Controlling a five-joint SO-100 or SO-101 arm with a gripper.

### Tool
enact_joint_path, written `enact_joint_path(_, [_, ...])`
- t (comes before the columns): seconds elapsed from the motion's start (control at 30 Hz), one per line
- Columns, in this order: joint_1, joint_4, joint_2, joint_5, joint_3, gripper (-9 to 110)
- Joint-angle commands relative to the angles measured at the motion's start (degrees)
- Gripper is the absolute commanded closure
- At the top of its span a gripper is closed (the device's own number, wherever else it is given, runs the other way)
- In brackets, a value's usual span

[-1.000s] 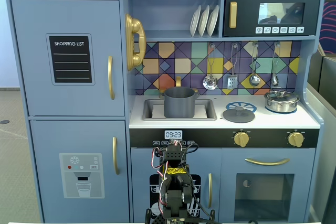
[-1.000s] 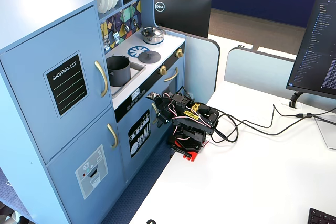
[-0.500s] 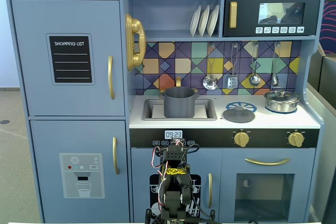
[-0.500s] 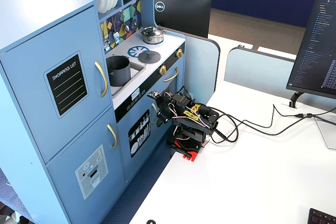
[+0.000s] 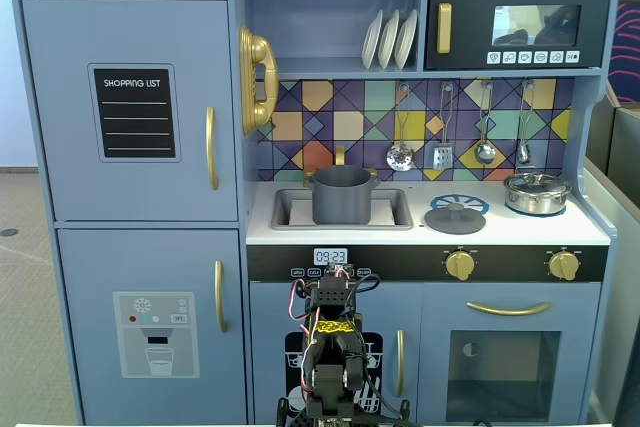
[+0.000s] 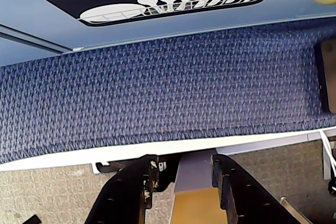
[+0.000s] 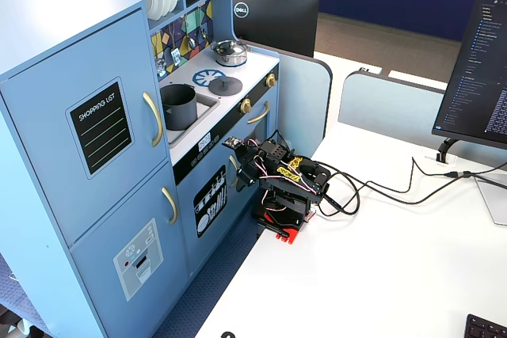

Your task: Take off the lid from the gray recipient and place it on the counter

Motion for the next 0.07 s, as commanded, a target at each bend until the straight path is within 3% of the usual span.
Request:
enact_joint_path(0.0, [0.7, 10.02, -0.35, 1.32, -0.09, 98])
enact_joint_path(0.03, [0.7, 10.02, -0.35, 1.32, -0.09, 98])
